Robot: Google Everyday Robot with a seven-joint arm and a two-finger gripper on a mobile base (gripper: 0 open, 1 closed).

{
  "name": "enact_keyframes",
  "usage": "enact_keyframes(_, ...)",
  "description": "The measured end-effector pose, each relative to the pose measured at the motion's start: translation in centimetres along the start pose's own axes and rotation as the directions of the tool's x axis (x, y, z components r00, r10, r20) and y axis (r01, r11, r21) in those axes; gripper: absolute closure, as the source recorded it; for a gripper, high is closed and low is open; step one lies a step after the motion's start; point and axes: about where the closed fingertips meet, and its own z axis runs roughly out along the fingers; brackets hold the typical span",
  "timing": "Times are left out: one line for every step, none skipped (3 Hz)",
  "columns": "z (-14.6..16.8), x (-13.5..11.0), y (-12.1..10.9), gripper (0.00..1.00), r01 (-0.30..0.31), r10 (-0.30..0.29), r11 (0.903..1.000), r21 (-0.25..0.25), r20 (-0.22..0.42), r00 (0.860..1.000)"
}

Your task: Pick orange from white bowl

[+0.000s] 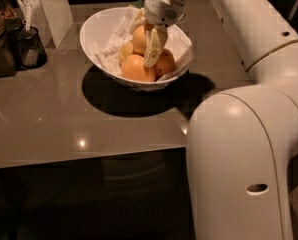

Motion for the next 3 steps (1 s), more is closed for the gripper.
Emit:
enact_keyframes(0.0, 0.0, 0.0, 0.65, 0.0, 0.0, 1.0, 0.0, 0.0, 1.0)
enact_keyframes(0.0, 0.0, 0.0, 0.88, 0.0, 0.0, 1.0, 0.0, 0.0, 1.0)
enact_keyframes(0.0, 0.0, 0.0, 1.0, 0.0, 0.0, 1.0, 0.0, 0.0, 1.0)
